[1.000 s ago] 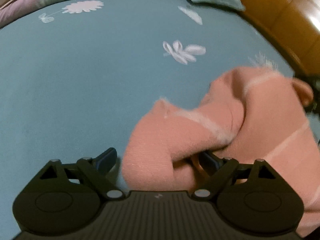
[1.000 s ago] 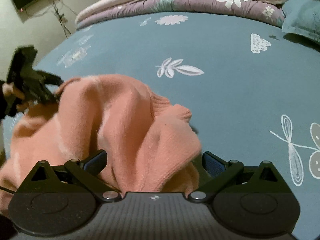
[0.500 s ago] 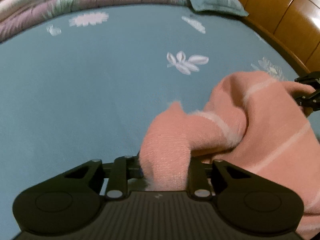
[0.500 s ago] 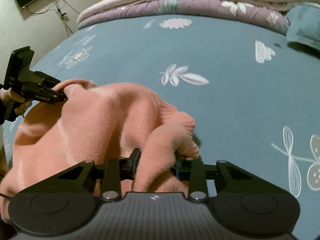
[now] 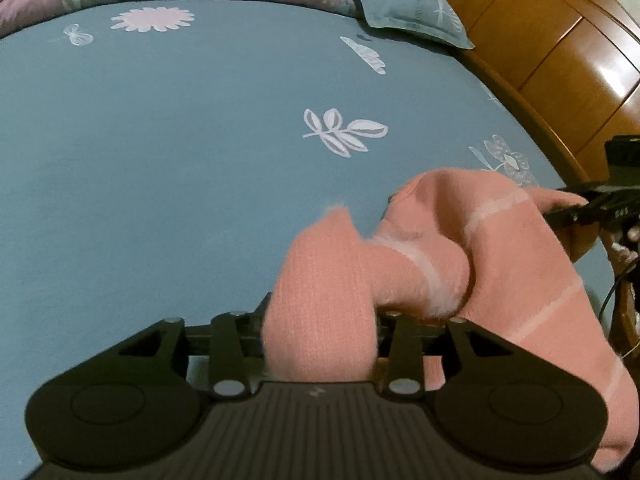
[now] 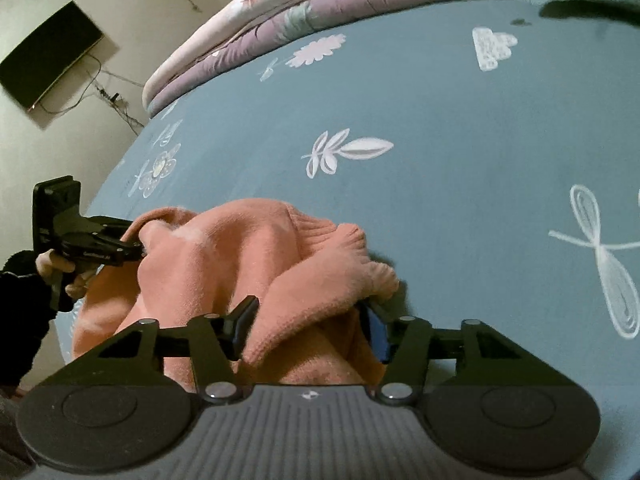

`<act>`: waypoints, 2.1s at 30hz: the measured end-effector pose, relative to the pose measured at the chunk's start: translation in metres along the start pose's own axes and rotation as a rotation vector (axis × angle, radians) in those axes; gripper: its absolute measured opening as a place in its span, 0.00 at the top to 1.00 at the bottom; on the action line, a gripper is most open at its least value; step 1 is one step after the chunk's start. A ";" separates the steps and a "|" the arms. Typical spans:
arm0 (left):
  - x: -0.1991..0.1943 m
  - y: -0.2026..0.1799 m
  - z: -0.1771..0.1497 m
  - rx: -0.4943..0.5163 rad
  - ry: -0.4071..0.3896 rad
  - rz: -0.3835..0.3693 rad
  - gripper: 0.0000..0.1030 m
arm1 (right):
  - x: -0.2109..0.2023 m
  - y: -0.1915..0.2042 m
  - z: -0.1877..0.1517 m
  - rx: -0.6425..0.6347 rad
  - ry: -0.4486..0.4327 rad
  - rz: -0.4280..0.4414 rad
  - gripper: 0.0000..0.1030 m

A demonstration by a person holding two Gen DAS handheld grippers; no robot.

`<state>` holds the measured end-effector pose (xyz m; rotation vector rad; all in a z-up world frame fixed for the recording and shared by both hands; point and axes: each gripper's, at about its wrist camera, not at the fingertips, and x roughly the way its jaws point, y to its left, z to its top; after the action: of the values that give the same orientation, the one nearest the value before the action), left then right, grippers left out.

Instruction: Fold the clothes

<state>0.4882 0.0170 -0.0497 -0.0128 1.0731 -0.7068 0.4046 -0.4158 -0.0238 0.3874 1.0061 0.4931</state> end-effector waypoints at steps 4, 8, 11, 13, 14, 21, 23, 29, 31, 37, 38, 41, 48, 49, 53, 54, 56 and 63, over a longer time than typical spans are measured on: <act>0.002 -0.005 0.005 0.016 -0.006 0.003 0.86 | 0.006 0.006 -0.004 -0.008 0.012 -0.026 0.70; -0.027 -0.015 0.005 0.026 -0.107 0.057 0.95 | -0.001 0.024 0.001 -0.096 -0.021 -0.104 0.77; -0.053 -0.017 0.006 0.016 -0.188 0.113 0.95 | -0.004 0.033 0.015 -0.158 -0.046 -0.170 0.87; -0.070 -0.015 0.008 0.004 -0.234 0.157 0.95 | -0.006 0.037 0.028 -0.194 -0.065 -0.197 0.87; -0.077 -0.013 0.009 -0.004 -0.252 0.177 0.95 | -0.005 0.040 0.035 -0.218 -0.075 -0.211 0.87; -0.096 0.005 0.013 -0.055 -0.300 0.298 0.96 | 0.015 0.064 0.091 -0.382 -0.131 -0.306 0.87; -0.096 0.010 0.014 -0.071 -0.302 0.322 0.96 | 0.024 0.069 0.109 -0.409 -0.141 -0.322 0.87; -0.096 0.033 0.019 -0.136 -0.329 0.386 0.96 | 0.058 0.076 0.154 -0.439 -0.169 -0.355 0.88; -0.089 0.043 0.019 -0.155 -0.313 0.375 0.95 | 0.074 0.071 0.163 -0.422 -0.161 -0.370 0.86; -0.043 0.067 0.009 -0.225 -0.147 0.420 0.77 | 0.109 0.039 0.153 -0.300 -0.069 -0.388 0.63; -0.043 0.067 0.006 -0.222 -0.145 0.415 0.68 | 0.105 0.037 0.146 -0.294 -0.074 -0.393 0.57; -0.044 0.065 -0.004 -0.213 -0.142 0.407 0.52 | 0.084 0.034 0.120 -0.287 -0.101 -0.413 0.35; -0.061 0.045 0.002 -0.130 -0.180 0.401 0.37 | 0.028 0.027 0.064 -0.214 -0.152 -0.442 0.30; -0.063 0.046 0.007 -0.128 -0.189 0.380 0.36 | 0.022 0.027 0.058 -0.194 -0.161 -0.440 0.30; -0.059 0.057 0.030 -0.150 -0.204 0.338 0.35 | 0.010 0.032 0.034 -0.134 -0.195 -0.429 0.29; -0.057 0.061 0.036 -0.159 -0.206 0.330 0.35 | 0.008 0.034 0.029 -0.126 -0.202 -0.430 0.29; -0.050 0.075 0.049 -0.202 -0.190 0.312 0.36 | 0.005 0.037 0.022 -0.110 -0.215 -0.426 0.29; -0.013 0.092 0.074 -0.187 0.001 0.294 0.82 | 0.003 0.041 0.016 -0.102 -0.222 -0.435 0.29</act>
<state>0.5921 0.0719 -0.0340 -0.0149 1.1107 -0.3407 0.4114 -0.3816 0.0034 0.1207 0.8151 0.1041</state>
